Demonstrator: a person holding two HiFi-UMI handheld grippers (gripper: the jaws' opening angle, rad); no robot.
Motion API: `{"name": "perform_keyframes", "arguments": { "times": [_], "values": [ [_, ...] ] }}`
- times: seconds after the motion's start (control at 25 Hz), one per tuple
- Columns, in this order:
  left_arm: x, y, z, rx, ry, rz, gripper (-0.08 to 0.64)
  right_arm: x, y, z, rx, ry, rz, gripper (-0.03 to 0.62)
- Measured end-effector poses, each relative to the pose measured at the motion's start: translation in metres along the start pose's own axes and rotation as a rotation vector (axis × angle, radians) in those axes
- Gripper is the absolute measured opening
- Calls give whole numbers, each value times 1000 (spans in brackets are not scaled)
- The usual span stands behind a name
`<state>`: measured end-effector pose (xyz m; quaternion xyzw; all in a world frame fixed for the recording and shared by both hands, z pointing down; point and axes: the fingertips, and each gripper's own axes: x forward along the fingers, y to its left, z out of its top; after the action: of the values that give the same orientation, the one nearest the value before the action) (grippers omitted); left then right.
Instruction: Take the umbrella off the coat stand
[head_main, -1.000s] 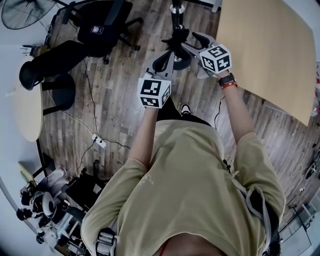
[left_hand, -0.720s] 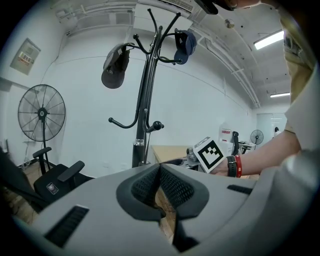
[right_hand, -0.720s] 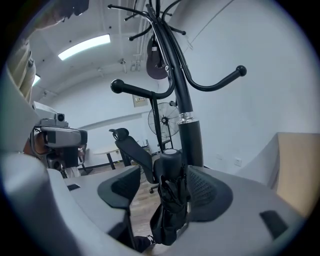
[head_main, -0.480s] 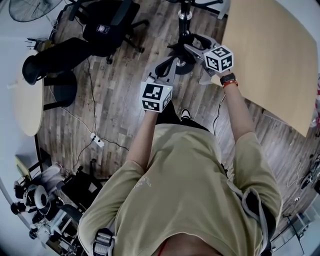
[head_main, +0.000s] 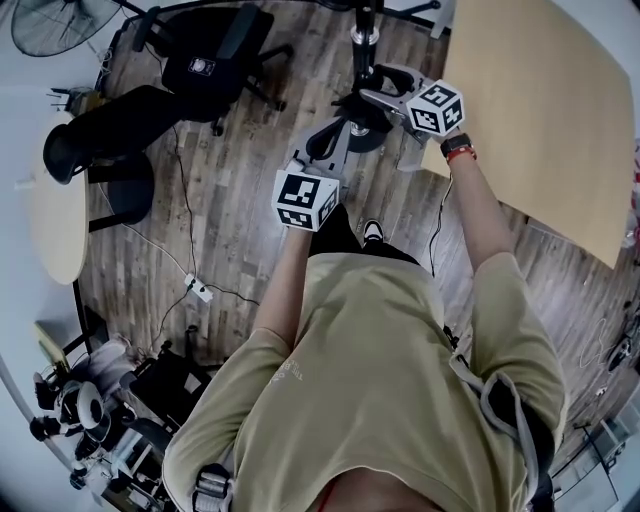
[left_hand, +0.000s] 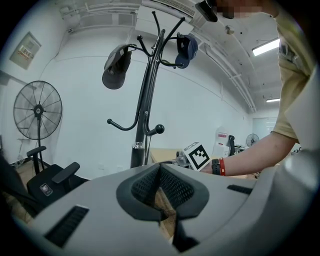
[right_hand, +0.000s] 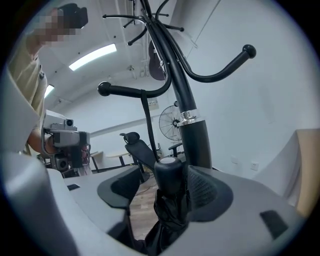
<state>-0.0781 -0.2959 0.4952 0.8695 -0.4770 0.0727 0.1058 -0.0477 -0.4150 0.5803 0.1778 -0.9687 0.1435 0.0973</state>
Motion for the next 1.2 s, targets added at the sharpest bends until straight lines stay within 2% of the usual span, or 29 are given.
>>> {"name": "perform_keyframes", "arguments": {
  "times": [0.12,0.2,0.24,0.72,1.2],
  "values": [
    [2,2,2,2,1,-4,25,3,-2,4,-5,-6,-11,274],
    [3,2,3,1,-2,-10,25,3,-3,5,-9,-17,-32,194],
    [4,2,3,1,-2,-12,25,3,-3,5,-12,-23,-40,178],
    [5,4,12,9,-3,-32,25,-7,5,17,10,-53,-87,184],
    [2,1,20,-4,-18,-27,25,-26,16,32,93,-77,-125,183]
  ]
}}
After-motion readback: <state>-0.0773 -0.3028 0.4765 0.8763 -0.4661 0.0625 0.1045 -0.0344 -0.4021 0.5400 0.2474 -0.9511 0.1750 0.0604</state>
